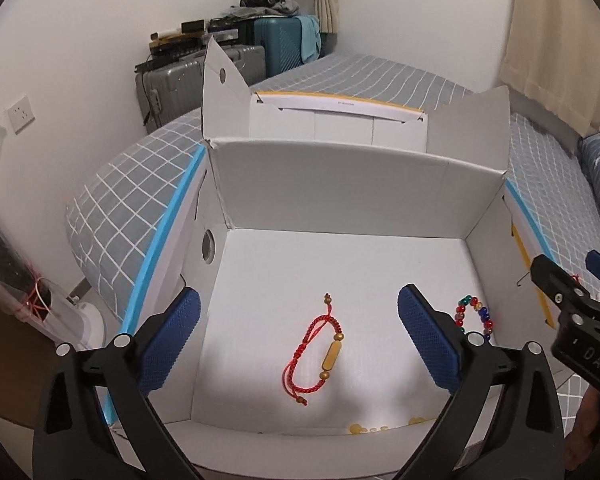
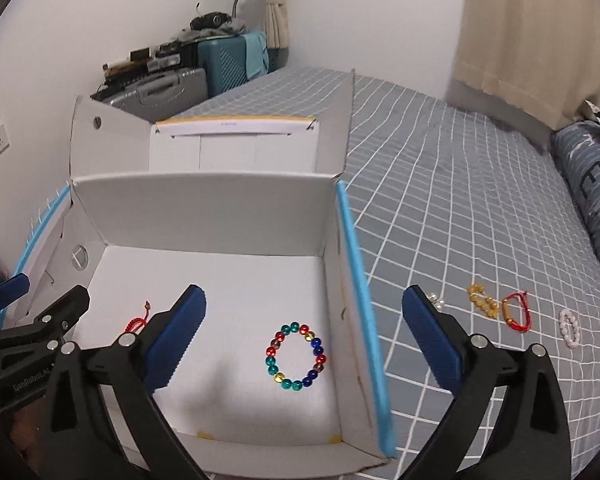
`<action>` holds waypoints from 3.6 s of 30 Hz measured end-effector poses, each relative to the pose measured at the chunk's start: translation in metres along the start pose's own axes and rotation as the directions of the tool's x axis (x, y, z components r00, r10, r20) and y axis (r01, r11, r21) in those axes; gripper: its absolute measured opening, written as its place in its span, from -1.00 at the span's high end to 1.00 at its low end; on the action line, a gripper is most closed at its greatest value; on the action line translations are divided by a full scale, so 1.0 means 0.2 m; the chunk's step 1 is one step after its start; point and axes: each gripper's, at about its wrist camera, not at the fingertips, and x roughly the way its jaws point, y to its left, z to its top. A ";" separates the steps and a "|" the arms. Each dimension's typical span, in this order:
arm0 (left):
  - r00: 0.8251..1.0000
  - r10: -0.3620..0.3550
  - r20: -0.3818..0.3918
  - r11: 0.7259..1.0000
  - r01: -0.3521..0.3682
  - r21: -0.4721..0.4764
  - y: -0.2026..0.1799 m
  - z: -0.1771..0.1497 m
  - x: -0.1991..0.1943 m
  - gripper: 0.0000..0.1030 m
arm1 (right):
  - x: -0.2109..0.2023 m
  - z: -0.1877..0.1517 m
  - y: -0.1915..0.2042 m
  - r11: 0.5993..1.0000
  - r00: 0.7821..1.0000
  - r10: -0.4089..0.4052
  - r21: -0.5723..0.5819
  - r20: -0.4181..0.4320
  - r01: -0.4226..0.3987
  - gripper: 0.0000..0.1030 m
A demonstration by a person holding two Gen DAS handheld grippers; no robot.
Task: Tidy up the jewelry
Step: 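Open both tools to drop the bracelets into the box, then move both tools back over the remaining jewelry on the bed, then grasp the pearl earrings with the left tool while the right tool grasps the wooden-and-green bead bracelet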
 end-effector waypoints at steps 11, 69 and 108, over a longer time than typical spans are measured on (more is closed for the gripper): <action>0.999 -0.033 0.025 0.999 0.032 0.024 -0.14 0.02 -0.11 -0.89 | -0.15 -0.02 -0.21 0.999 1.000 -0.029 0.024 0.011 0.029 -0.85; 0.939 -0.244 -0.242 0.892 0.315 0.324 -1.87 -0.16 0.65 -0.89 | 0.26 -0.60 -1.62 0.947 0.959 -0.124 0.259 -0.254 0.191 -0.85; 0.925 -0.278 -0.259 0.885 0.352 0.305 -1.84 -0.17 0.66 0.56 | 0.41 -0.58 -1.56 0.963 0.953 -0.085 0.222 -0.291 0.154 0.72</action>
